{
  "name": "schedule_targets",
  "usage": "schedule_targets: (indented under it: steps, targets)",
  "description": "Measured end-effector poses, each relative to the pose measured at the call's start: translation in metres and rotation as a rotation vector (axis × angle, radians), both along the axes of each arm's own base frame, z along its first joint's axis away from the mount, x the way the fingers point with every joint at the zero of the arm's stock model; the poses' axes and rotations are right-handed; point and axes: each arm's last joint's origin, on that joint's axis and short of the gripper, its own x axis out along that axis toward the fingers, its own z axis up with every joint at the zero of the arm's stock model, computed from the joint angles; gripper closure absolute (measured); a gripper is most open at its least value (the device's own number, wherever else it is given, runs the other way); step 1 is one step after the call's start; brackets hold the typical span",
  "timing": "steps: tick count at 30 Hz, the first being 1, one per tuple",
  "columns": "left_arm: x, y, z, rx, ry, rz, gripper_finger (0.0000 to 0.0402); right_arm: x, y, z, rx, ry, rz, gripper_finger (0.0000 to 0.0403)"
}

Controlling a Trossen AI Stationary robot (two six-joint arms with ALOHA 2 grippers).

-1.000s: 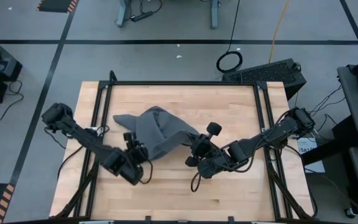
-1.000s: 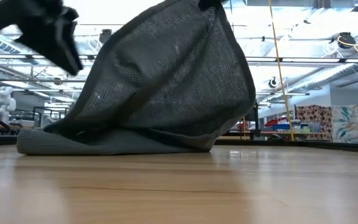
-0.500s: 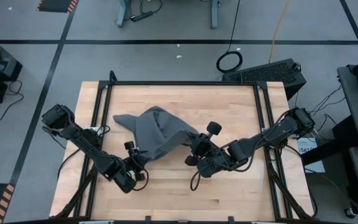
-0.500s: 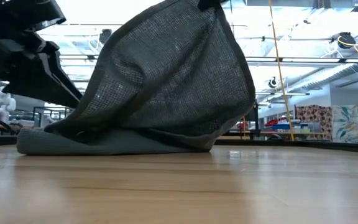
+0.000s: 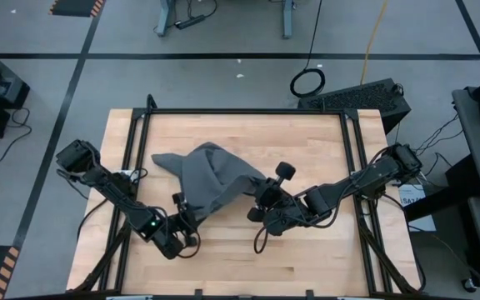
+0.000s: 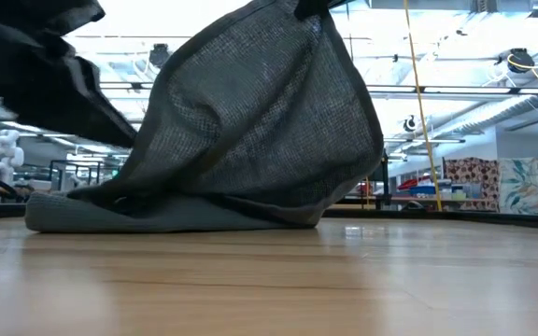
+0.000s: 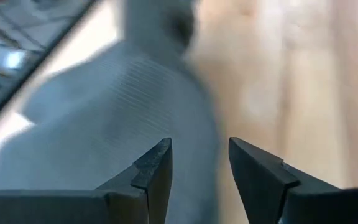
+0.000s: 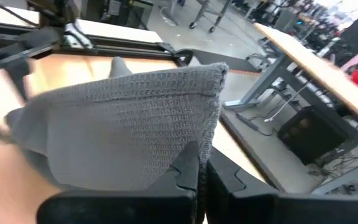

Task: Roll towel into tight, uniform cylinder
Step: Roll the gray towel

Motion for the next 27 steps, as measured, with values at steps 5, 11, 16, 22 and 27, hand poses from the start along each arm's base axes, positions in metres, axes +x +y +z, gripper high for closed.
schedule_targets:
  steps: [5, 11, 16, 22, 27]
  targets:
    - [0.010, 0.008, 0.003, 0.021, -0.021, 0.027, 0.0237, 0.000, -0.001, 0.000, 0.007, -0.004, -0.002, 0.0402]
    - [0.020, 0.009, 0.006, -0.083, -0.025, -0.038, 0.0237, 0.000, -0.001, 0.000, 0.007, -0.003, -0.004, 0.0402]
    - [0.018, 0.005, 0.005, -0.104, -0.013, -0.067, 0.0237, 0.000, -0.001, 0.000, 0.008, -0.003, -0.005, 0.0402]
    - [0.016, -0.001, 0.004, -0.107, -0.017, -0.090, 0.0237, 0.000, -0.001, 0.000, 0.007, -0.001, -0.006, 0.0402]
    - [0.021, -0.002, -0.015, -0.019, -0.012, -0.034, 0.0237, 0.000, -0.001, 0.000, 0.007, -0.002, -0.006, 0.0402]
